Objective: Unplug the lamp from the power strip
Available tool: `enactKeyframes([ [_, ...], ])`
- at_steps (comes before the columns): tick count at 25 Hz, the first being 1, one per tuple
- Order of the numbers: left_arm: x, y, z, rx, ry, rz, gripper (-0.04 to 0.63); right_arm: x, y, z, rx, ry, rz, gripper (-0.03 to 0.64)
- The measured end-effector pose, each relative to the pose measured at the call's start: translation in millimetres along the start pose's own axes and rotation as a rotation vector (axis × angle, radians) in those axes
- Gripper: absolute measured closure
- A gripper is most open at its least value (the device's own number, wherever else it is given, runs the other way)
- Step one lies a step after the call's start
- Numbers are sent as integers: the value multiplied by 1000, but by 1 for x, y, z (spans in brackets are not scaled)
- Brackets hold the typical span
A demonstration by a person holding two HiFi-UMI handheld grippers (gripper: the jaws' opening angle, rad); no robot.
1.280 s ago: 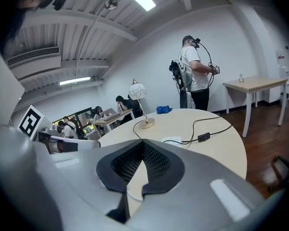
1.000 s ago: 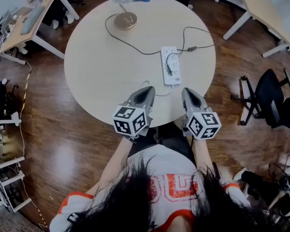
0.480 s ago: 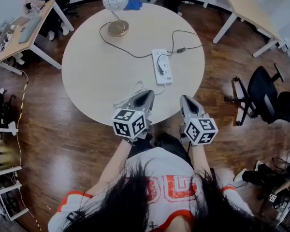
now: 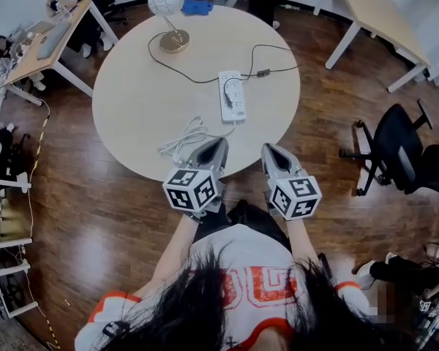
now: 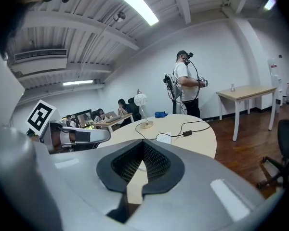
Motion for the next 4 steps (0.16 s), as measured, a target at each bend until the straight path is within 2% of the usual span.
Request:
enactKeyframes([
  [4, 0, 17, 8, -3, 1, -19, 595, -11, 12, 5, -4, -22, -12, 617],
])
Point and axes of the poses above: the fingertips, and each gripper's own axes: x forward along the fingers, y to its right, z out of its underside, the point moved 4 cm from there along -x, backward along the fingers, and after that the axes turned 11 degrees about x, right-handed, at the moved point
